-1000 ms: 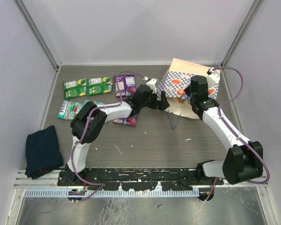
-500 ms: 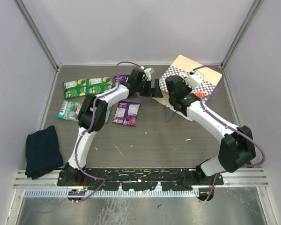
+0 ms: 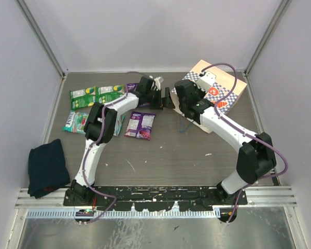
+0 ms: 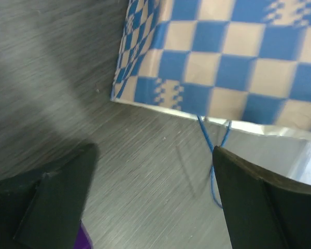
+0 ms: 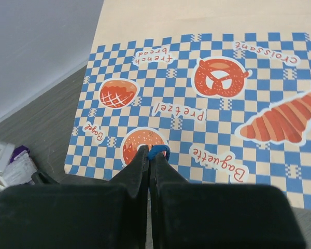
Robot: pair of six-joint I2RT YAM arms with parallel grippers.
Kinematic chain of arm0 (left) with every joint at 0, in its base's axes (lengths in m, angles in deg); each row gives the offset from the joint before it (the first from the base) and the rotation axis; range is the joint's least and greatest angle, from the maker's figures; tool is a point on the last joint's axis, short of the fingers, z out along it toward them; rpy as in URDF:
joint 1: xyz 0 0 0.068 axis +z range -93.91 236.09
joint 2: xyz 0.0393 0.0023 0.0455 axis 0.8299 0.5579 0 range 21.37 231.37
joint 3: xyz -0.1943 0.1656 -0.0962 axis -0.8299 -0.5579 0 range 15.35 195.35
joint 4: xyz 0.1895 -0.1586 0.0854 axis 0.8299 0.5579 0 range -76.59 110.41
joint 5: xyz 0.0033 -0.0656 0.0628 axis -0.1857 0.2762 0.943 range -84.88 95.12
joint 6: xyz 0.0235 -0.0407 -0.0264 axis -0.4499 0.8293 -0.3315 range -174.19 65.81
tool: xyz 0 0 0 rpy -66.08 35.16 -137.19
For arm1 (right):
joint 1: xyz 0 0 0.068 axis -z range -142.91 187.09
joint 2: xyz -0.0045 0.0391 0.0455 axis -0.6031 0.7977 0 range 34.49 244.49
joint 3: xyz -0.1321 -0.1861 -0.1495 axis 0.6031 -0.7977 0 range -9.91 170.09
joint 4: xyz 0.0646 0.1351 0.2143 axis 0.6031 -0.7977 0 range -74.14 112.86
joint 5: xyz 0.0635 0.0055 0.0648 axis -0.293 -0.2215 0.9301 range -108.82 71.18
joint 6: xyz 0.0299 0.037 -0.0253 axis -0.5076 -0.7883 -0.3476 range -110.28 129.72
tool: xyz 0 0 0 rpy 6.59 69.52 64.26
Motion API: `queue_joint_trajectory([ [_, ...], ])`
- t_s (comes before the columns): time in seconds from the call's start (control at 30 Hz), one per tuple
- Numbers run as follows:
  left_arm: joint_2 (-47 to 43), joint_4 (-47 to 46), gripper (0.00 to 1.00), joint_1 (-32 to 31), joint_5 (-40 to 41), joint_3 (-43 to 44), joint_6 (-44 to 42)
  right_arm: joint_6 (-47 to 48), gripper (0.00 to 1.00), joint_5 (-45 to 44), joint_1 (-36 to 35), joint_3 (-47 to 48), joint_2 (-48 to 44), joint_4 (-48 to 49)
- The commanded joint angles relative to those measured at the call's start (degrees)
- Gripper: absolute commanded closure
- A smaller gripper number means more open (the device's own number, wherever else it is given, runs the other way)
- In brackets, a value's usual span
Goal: Take the snacks out of the paper bag
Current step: Adjust the paper bag at the center of the board.
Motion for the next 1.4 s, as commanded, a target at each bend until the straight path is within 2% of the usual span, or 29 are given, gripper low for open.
queue_joint_trajectory([
  [0.0, -3.6, -20.9, 0.02, 0.0, -4.4, -11.0, 17.5, 9.1, 1.0, 8.3, 2.0, 0.5, -0.5, 6.8],
  [0.1, -3.0, -33.8, 0.02, -0.8, -2.5, -15.9, 27.1, 9.2, 1.0, 9.8, 2.6, 0.3, -0.9, 6.8],
  [0.2, -0.2, -40.3, 0.02, -1.7, -1.9, -15.0, 35.1, 8.5, 1.0, 10.9, 2.8, -0.5, -1.9, 7.7],
  [0.37, 2.4, -43.2, 0.02, -3.1, 0.6, -13.6, 42.4, 7.7, 1.0, 11.1, 2.8, -1.3, -3.4, 7.6],
  [0.6, -6.8, -44.3, 0.02, -4.6, 11.0, -26.1, 43.1, 6.7, 1.0, 7.9, 2.9, -2.7, -5.3, 7.3],
  [0.77, -8.1, -49.8, 0.02, -6.3, 15.8, -29.5, 52.6, 4.1, 1.0, 8.2, 3.0, -3.1, -6.3, 7.5],
  [0.9, -8.8, -47.1, 0.02, -7.9, 20.5, -28.7, 55.1, 4.5, 1.0, 7.1, 3.0, -3.7, -8.1, 8.0],
  [1.03, -10.2, -37.6, 0.02, -9.0, 24.2, -25.6, 54.1, 6.2, 1.0, 4.7, 3.1, -6.0, -10.9, 9.9],
  [1.13, -11.4, -35.7, 0.0, -9.8, 26.2, -25.1, 52.8, 7.6, 1.0, 4.3, 3.5, -6.6, -12.1, 10.0],
  [1.17, -12.0, -35.4, 0.09, -10.2, 27.1, -25.3, 52.2, 7.9, 1.0, 4.2, 3.8, -6.8, -12.5, 10.0],
  [1.3, -13.6, -34.7, 0.54, -11.7, 28.6, -24.9, 50.5, 8.2, 1.0, 5.1, 5.7, -7.7, -13.5, 10.1],
  [1.37, -14.2, -34.4, 0.65, -12.5, 28.5, -24.3, 50.5, 8.3, 1.0, 6.0, 6.9, -8.1, -13.7, 10.0],
])
